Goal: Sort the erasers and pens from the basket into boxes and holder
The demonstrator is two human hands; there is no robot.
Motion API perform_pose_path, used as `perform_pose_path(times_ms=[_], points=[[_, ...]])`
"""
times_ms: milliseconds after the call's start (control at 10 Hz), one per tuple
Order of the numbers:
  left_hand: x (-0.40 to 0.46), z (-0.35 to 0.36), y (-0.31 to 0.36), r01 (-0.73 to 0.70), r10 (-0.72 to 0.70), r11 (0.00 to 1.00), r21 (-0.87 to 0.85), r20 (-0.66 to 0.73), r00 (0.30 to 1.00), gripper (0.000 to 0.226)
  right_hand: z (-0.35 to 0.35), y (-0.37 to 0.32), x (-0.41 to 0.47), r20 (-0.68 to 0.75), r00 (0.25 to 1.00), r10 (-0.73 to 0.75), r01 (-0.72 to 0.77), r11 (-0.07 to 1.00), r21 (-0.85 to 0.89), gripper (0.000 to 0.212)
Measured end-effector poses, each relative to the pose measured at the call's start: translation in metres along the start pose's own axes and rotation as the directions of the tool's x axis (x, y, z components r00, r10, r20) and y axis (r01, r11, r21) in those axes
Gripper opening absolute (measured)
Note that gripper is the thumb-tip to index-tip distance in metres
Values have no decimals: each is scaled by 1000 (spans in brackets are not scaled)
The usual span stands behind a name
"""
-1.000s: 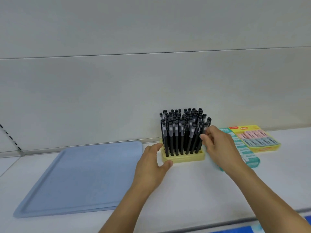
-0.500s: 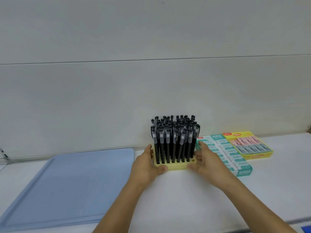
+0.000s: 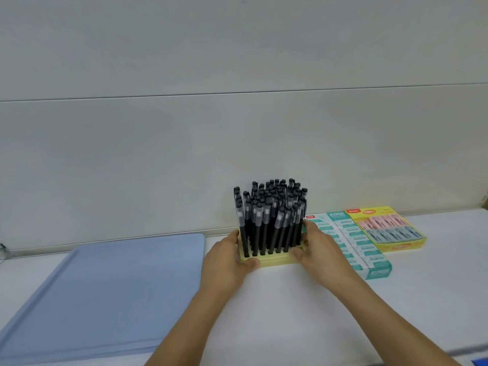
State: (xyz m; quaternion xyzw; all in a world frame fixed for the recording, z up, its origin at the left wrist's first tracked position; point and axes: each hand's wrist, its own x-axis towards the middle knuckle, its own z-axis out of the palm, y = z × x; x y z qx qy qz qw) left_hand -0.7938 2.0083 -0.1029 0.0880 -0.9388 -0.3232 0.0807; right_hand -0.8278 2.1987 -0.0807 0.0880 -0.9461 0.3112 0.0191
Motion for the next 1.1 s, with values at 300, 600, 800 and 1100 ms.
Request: perform_pose_path(times_ms=[300,600,800,1100], points=[[11,6,-4,-66,64,993,-93,-21,998,74,-1,8,12,-78,996,-32,46,982,186,71],[38,10,15,-166,163,976,-140,-37,986,92,-12,-7,29,-26,979,-201,199,922,333,80],[34,7,12,-154,157,972,-176,1,988,81,-17,-2,22,12,977,-211,192,908,371,73],[16,-7,16,-78,77,990,-121,-10,997,91,-19,8,11,-13,994,-106,101,899,426,87]])
